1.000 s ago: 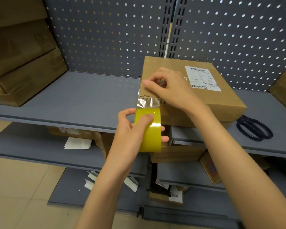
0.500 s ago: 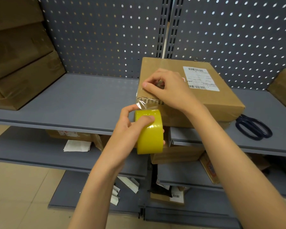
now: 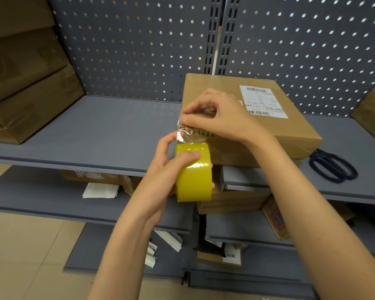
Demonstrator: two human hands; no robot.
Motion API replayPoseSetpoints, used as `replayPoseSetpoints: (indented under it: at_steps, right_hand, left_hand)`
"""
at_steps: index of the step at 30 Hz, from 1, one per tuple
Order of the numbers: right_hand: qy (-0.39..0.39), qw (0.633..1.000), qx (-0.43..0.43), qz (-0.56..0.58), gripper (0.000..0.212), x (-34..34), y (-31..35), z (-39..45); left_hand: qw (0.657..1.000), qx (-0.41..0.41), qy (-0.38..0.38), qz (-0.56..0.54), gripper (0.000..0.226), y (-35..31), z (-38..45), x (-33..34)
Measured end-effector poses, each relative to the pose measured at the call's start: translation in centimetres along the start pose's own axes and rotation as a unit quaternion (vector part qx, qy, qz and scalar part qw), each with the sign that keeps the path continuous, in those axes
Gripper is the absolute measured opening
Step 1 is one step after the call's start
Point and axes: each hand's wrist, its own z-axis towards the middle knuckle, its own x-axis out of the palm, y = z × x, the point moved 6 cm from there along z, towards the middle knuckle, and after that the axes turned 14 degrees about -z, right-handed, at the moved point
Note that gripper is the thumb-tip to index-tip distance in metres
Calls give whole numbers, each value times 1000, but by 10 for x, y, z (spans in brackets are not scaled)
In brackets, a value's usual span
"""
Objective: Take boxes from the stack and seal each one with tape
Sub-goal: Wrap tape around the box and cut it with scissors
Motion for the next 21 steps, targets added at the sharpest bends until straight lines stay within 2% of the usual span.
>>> replayPoseSetpoints:
  at_steps: [4,10,21]
  right_hand:
    - [30,999,-8,15,27,-1,0,-1]
    - [98,995,-30,4,41,2,0,-1]
    - [51,995,-56,-66,51,6,1,1]
  left_hand:
    - [1000,-5,-4,-5,42,-1,-1,2]
    - [1000,4,-22,-1,40,-4,-4,4]
    - [997,30,-51,48,44,-2,-5,3]
